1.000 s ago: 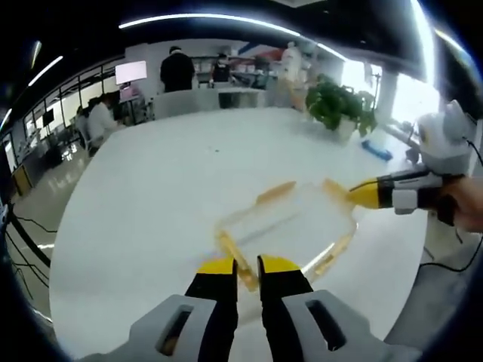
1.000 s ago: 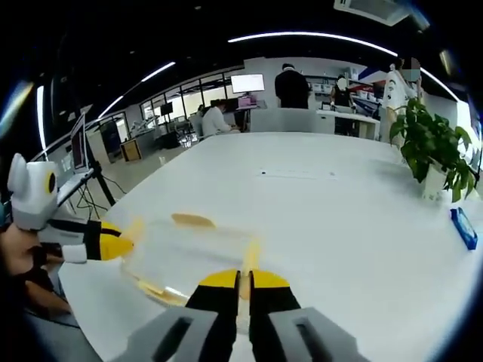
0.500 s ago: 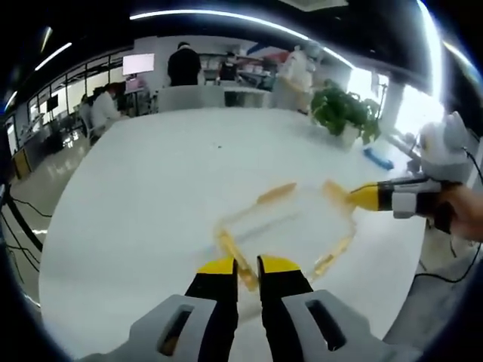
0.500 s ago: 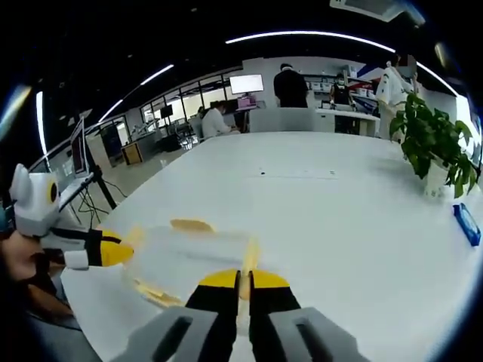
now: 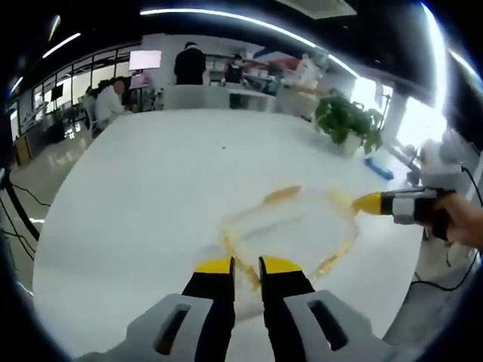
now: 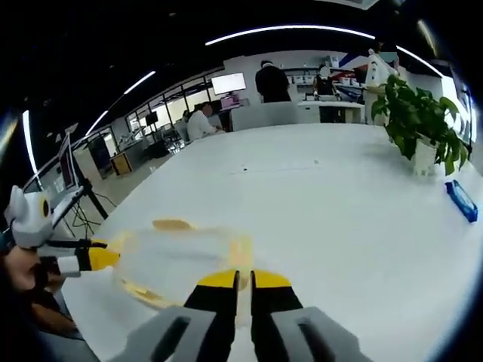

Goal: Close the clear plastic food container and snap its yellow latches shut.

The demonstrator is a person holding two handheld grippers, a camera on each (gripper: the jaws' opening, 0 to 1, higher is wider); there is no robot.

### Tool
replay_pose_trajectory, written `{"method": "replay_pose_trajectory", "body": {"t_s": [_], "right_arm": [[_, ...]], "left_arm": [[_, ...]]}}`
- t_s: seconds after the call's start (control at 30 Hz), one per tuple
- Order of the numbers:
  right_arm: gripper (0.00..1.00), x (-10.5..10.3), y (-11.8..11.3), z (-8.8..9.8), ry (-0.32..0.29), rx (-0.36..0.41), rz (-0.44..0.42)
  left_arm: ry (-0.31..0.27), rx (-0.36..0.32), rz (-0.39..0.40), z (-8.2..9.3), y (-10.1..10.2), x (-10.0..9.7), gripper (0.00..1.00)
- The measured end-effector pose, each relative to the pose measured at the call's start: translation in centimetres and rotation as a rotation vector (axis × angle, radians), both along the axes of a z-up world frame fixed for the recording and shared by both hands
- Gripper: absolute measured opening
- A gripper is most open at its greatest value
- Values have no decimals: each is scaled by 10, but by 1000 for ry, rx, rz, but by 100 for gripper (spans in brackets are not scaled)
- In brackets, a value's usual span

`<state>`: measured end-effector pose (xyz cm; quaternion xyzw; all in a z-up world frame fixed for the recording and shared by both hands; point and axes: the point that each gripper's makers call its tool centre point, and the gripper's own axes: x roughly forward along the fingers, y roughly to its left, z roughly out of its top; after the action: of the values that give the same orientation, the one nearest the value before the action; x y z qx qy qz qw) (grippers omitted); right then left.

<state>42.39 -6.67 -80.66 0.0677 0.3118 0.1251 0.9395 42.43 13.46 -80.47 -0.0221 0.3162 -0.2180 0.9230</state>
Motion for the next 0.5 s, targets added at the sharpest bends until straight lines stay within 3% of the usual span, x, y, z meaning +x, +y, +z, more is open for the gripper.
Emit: {"method": "replay_pose_trajectory", "body": {"t_s": [0.1,0.2,0.5], "right_arm": [[4,-3,-4,-3,13,-22,5],[4,-3,-4,-1,5,-13,-5],[13,-1,15,4,3,17,54]], "left_arm": [[12,-23,15,-1,5,-1,22],[14,-21,23,0,9,-1,21],[34,-106,51,2,0,0,21]]}}
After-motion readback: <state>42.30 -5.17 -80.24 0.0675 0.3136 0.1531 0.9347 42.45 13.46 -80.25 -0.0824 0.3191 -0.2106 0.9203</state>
